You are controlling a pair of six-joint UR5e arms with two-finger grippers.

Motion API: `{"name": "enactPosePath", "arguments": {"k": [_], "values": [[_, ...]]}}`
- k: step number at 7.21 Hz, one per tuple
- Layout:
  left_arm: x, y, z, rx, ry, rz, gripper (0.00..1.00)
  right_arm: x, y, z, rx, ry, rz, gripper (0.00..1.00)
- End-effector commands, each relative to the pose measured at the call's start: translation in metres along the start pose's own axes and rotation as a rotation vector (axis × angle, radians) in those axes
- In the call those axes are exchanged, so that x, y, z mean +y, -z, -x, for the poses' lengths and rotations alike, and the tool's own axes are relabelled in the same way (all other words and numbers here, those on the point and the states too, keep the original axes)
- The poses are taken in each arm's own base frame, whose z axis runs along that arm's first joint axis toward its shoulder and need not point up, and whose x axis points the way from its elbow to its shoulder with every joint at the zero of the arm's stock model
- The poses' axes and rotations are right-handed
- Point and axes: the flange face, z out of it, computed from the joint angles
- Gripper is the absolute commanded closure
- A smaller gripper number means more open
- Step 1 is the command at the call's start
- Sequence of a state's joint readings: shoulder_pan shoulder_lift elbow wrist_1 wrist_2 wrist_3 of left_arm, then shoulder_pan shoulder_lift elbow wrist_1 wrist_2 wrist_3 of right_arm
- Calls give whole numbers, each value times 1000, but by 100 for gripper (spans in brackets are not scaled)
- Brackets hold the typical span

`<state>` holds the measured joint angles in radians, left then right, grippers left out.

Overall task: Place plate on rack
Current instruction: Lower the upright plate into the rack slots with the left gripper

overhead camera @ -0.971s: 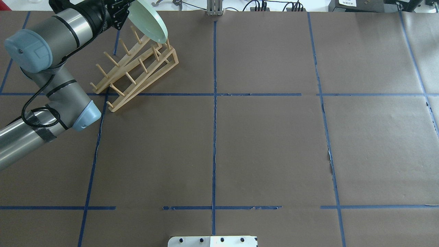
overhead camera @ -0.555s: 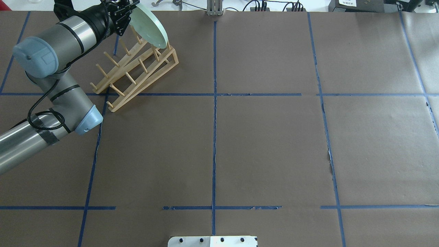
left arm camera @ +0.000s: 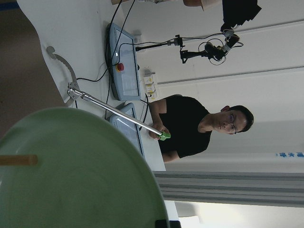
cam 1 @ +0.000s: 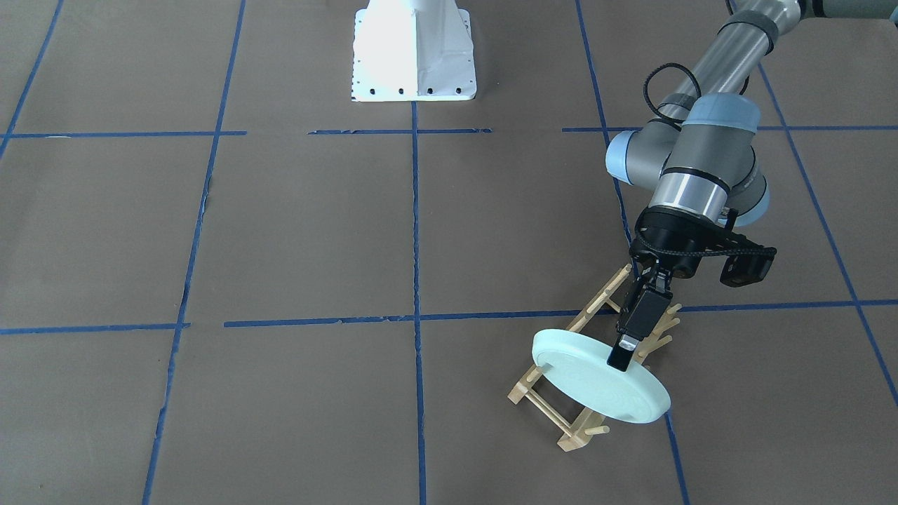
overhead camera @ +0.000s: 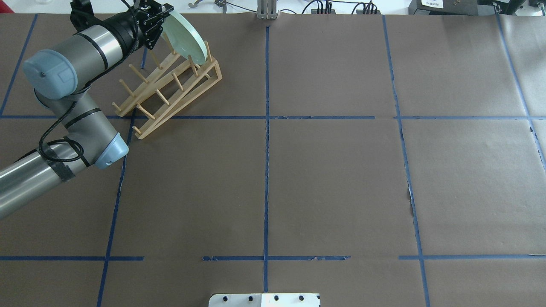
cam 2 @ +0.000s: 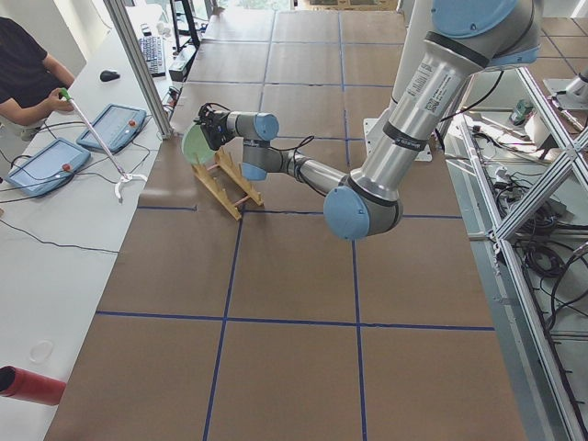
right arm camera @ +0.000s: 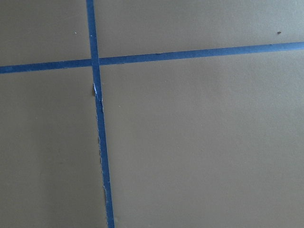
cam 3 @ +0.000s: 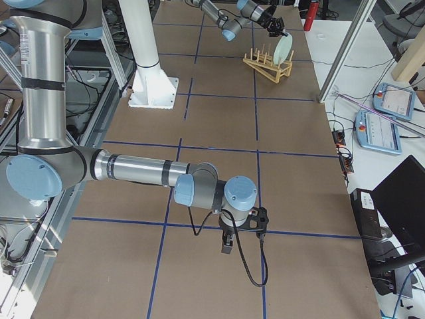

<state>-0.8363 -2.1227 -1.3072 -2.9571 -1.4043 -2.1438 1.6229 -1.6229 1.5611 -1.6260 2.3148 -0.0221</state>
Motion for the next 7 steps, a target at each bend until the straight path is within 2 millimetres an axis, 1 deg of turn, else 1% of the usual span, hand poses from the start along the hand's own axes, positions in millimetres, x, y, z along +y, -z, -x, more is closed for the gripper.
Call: {"name": "enactPosePath", "arguments": {"k": [1,3,5,6,7], "values": [[2,-1,7,-11,-12,1,0,0,0,0,0,0,0,0],[3,-1,6,-9,-48,4,0,0,0,0,0,1,0,0],[5,1,4,-23,-200,36,0,0,0,0,0,0,0,0],[11,5,-4,-39,-294,101,0,-1,1,1,0,1,-1,0],[-6,20,-16,-76,-397,144,0,-1,1,1,0,1,-1,0]]}}
